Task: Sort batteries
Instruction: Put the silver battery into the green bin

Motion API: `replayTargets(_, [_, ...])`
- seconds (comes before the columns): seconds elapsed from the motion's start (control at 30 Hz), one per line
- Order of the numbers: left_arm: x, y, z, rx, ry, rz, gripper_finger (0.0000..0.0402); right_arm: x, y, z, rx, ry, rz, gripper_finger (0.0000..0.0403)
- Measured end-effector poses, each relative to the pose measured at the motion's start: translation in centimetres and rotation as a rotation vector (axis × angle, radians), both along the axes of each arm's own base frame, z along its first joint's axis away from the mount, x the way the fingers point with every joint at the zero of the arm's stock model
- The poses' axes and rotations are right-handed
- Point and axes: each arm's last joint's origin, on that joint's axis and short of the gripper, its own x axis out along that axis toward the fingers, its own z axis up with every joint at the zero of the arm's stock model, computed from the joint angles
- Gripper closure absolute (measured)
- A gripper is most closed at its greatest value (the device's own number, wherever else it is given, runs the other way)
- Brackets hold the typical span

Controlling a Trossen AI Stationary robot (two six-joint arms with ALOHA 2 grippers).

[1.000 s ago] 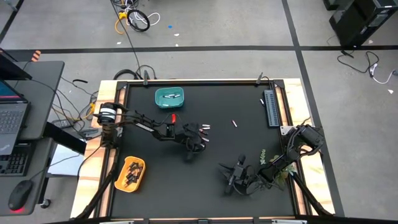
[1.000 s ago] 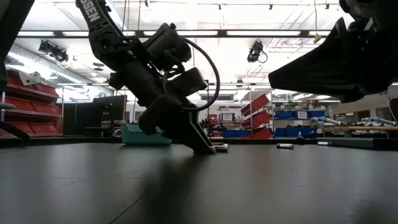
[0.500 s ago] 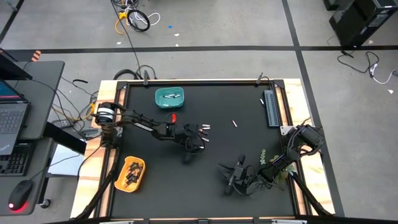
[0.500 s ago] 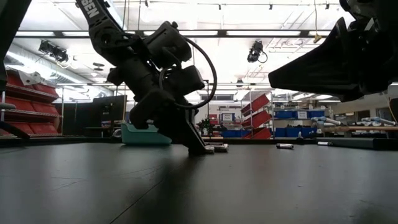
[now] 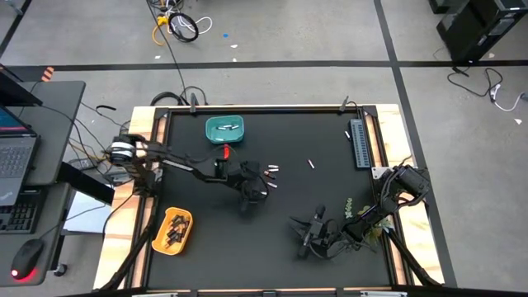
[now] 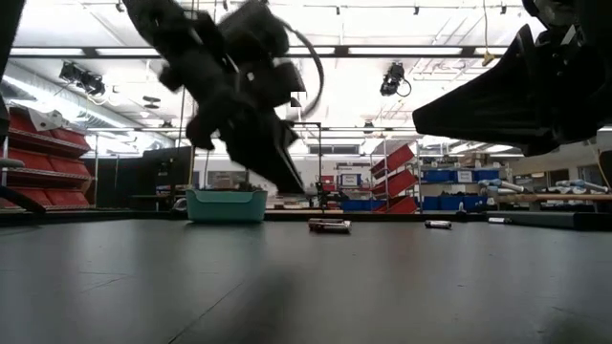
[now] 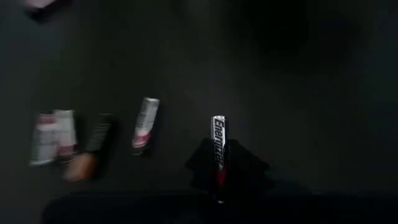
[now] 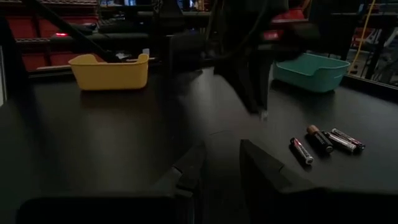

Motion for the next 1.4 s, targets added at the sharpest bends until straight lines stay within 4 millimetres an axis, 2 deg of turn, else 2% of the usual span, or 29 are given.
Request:
replayTargets(0.2, [-2.3, -0.3, 2.6, 0.008, 0.087, 0.048, 0.0367, -0.1, 0.1, 0.0, -0.012, 0.007, 0.005, 0.032])
replayTargets(0.33, [-5.2, -1.7, 4.7, 0.025, 0.195, 0.059, 0.0367, -0.1, 0.0, 0.0, -0.061, 0.027, -0.001, 0.032])
replayTargets(0.47, [-7.5, -2.1, 7.2, 0.247, 0.146, 0.26, 0.0367, 0.3, -0.6, 0.1, -0.142, 0.05, -0.046, 0.032])
replayTargets(0.6, [-8.4, -1.3, 8.5, 0.436, 0.057, 0.438, 0.0367, 1.8, -2.0, 0.6, -0.192, 0.07, -0.04, 0.032])
replayTargets(0.7, [-8.6, 0.4, 8.1, 0.503, 0.067, 0.474, 0.0367, 3.1, -3.1, 1.0, -0.181, 0.066, 0.058, 0.032])
replayTargets(0.83, [-8.9, 3.8, 6.5, 0.516, 0.114, 0.53, 0.0367, 4.1, -4.1, 1.0, -0.163, 0.075, 0.151, 0.0323])
replayTargets(0.97, [-9.7, 7.6, 5.5, 0.428, 0.121, 0.59, 0.0367, 4.2, -4.2, 0.9, -0.164, 0.083, 0.167, 0.0331])
replayTargets(1.17, [-10.7, 12.9, 5.2, 0.246, -0.01, 0.655, 0.0367, 4.1, -4.1, 0.9, -0.148, 0.081, 0.177, 0.0348])
replayTargets(1.27, [-11.6, 15.4, 5.1, 0.219, -0.044, 0.728, 0.0367, 4.2, -4.2, 0.8, -0.121, 0.077, 0.194, 0.0356])
replayTargets(1.4, [-12.4, 17.9, 4.0, 0.169, -0.033, 0.811, 0.0367, 4.4, -4.4, 0.8, -0.087, 0.063, 0.207, 0.0364])
